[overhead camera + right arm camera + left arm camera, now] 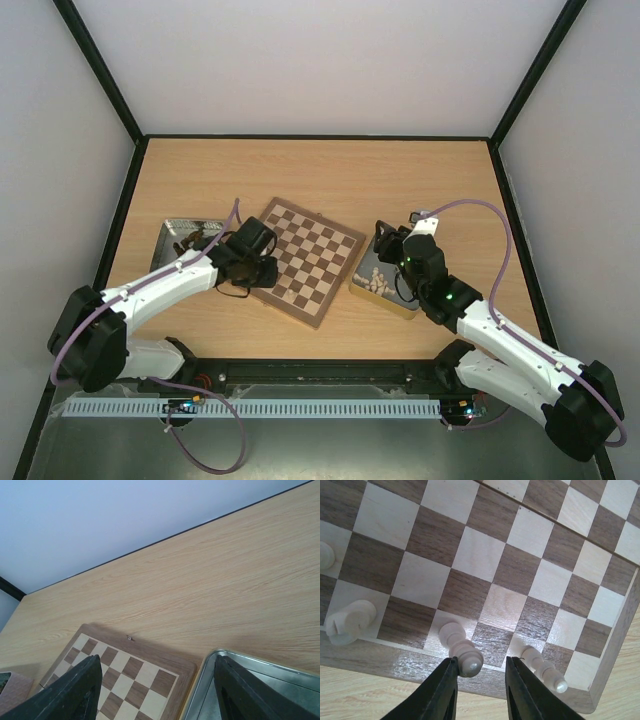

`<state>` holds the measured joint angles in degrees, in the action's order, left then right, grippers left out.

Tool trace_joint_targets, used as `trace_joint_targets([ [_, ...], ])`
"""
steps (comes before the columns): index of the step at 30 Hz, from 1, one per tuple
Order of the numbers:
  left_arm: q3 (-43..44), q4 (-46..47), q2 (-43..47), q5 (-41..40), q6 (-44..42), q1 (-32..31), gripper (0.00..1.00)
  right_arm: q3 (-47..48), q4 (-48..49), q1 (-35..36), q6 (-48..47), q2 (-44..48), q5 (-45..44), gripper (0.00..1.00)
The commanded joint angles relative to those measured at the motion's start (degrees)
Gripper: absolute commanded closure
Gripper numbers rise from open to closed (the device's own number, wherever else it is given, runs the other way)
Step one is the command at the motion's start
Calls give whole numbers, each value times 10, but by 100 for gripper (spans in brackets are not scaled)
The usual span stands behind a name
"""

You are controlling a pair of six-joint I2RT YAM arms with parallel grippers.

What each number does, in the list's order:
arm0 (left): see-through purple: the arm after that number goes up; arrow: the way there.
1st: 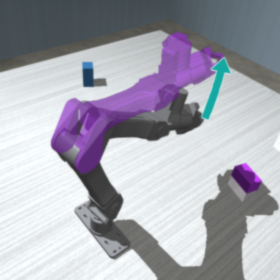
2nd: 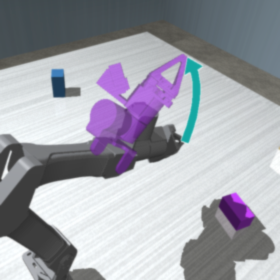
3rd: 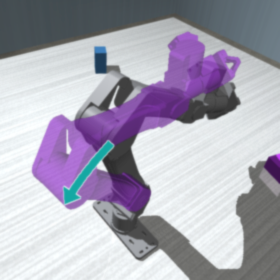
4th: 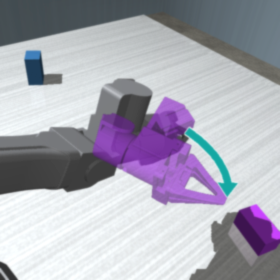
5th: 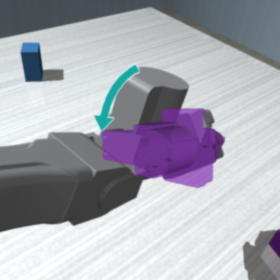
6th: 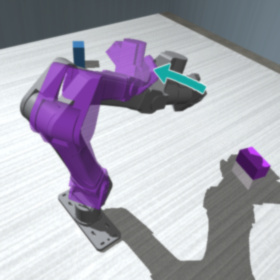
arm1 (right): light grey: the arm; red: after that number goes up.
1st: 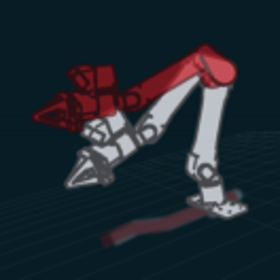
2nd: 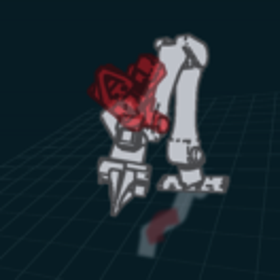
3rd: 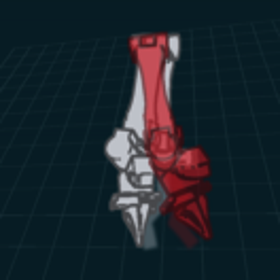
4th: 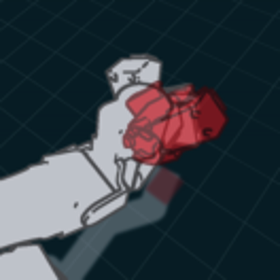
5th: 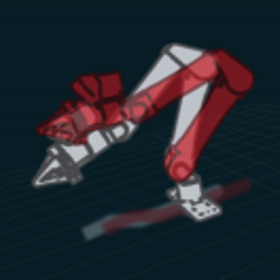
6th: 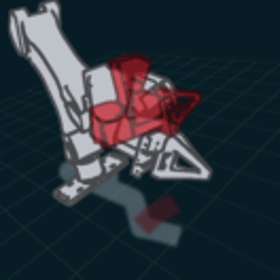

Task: Set up the chess pieces on the board
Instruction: Adjust the chess piece on the chessboard.

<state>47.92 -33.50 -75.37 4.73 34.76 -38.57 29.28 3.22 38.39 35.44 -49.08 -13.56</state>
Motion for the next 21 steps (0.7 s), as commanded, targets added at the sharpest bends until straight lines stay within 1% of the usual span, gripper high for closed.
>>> trace_joint_targets([
  [1,-4,-39,13,6,6,2,70,-4,-2,4,21,1,-21,40],
  [6,11,-48,20,-14,5,3,65,-2,-9,4,24,3,-24,40],
  [11,23,-49,25,-32,2,7,58,2,-30,2,39,2,-37,40],
  [15,34,-41,27,-36,-9,10,55,24,-89,-10,65,-29,-42,40],
  [18,40,-26,34,-39,-17,10,53,35,-140,-31,83,-54,-33,42],
  [21,36,-2,43,-44,-21,14,49,37,-187,-56,99,-69,-27,42],
])
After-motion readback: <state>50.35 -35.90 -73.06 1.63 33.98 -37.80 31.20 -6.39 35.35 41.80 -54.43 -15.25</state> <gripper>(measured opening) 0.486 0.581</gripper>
